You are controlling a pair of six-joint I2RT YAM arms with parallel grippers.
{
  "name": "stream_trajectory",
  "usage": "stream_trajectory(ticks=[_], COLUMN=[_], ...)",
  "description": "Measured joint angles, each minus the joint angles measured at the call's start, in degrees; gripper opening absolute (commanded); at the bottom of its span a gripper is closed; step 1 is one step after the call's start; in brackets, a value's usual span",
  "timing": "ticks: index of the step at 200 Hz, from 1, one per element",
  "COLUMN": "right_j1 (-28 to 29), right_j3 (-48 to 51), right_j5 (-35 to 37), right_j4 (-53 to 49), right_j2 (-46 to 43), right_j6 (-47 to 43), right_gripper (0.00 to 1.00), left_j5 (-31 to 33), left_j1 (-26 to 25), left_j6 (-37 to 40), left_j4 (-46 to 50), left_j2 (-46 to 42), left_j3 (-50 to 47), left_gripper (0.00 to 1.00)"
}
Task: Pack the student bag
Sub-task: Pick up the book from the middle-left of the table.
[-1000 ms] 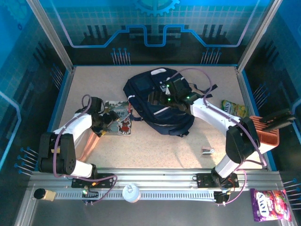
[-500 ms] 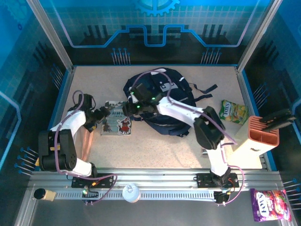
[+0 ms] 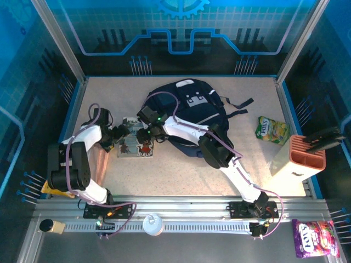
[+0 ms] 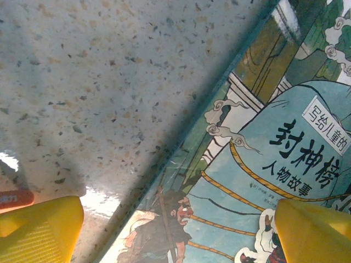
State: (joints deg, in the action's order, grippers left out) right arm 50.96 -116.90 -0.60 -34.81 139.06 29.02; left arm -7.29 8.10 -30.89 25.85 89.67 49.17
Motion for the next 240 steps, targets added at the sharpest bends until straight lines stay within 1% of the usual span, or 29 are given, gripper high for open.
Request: stream_trajectory(ticks=[46, 56, 73, 96, 129, 150, 176, 186, 210, 240], right_j1=[0.0, 0.0, -0.1, -0.6, -1.6, -2.0, -2.1, -2.1, -2.3, -2.3], right_j3=[-0.7, -0.8, -1.0, -1.1, -1.2, -1.2, -1.2, -1.2, -1.2, -1.2], right_j5=[1.3, 1.3, 1.0, 0.7, 0.1, -0.4, -1.2, -1.4, -1.9, -2.0], right_j4=[-0.8, -0.9, -1.0, -1.3, -1.5, -1.4, -1.0, -0.9, -0.7, -0.6], right_j2=[0.3, 0.6, 0.7, 0.8, 1.0, 1.0, 1.1, 1.2, 1.2, 1.2], right_j6=[-0.6, -0.6, -0.6, -0.5, -0.1, 0.2, 0.7, 0.8, 1.0, 1.0], right_gripper=[0.58, 0.59, 0.58, 0.58, 0.57, 0.56, 0.53, 0.52, 0.51, 0.51], left_j5=[-3.4, -4.0, -7.2, -8.7, -11.2, -14.9, -19.1, -19.4, -19.4, -18.4], left_j1=[0.0, 0.1, -0.3, -0.7, -0.7, -0.8, -1.4, -1.5, -1.5, -1.5], left_j6=[1.1, 1.1, 1.0, 0.9, 0.2, -1.0, -1.9, -2.1, -2.0, -2.3], left_j4=[0.0, 0.1, -0.3, 0.0, 0.7, 0.4, -0.7, -0.6, -0.4, 0.1], left_j2=[2.2, 2.3, 2.4, 2.4, 1.0, -2.1, -5.6, -6.1, -5.6, -3.8], left_j3=[0.3, 0.5, 0.6, 0.6, 0.6, 0.6, 0.6, 0.6, 0.6, 0.6], left_gripper=[0.88, 0.86, 0.83, 0.78, 0.65, 0.55, 0.45, 0.40, 0.32, 0.19])
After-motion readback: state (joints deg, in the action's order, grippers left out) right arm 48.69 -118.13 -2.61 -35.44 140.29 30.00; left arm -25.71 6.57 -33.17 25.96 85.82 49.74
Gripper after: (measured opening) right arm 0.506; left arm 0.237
